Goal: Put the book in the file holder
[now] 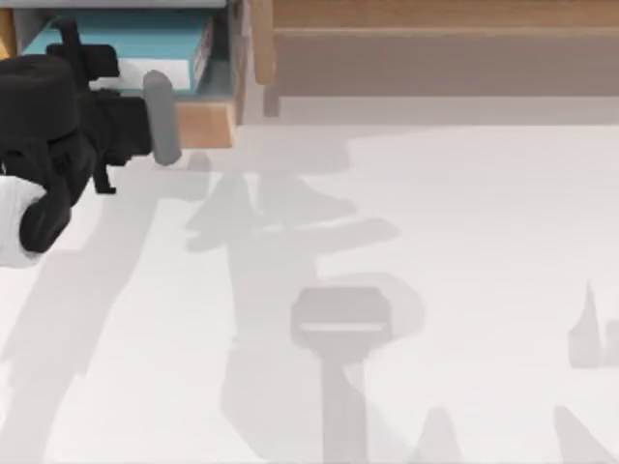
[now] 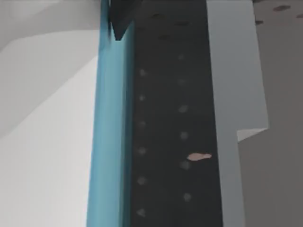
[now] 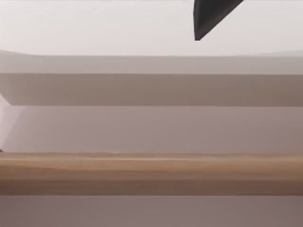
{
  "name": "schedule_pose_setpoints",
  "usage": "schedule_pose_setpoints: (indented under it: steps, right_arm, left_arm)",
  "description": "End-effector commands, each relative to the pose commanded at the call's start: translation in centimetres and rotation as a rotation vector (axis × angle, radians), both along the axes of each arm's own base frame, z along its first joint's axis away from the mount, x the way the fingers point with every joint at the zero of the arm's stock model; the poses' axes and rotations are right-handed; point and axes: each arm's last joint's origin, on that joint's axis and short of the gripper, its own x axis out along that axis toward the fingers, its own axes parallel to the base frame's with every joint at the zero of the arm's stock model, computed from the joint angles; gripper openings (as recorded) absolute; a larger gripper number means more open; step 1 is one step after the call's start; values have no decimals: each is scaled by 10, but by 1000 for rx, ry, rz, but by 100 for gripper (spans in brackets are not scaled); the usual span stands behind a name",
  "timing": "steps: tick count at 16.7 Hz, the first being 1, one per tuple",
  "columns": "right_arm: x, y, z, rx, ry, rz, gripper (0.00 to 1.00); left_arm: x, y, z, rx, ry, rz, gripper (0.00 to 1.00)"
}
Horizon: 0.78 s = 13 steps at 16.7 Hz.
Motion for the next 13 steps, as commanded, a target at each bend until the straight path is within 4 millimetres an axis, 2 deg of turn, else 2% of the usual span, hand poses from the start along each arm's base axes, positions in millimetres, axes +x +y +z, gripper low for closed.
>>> schedule_pose_setpoints:
  steps: [7, 13]
  right_arm:
    - [0, 0, 0, 0, 0, 0, 100]
    - [0, 0, 0, 0, 0, 0, 100]
  left_arm:
    - [0, 0, 0, 0, 0, 0, 98]
    - [0, 0, 0, 0, 0, 0, 100]
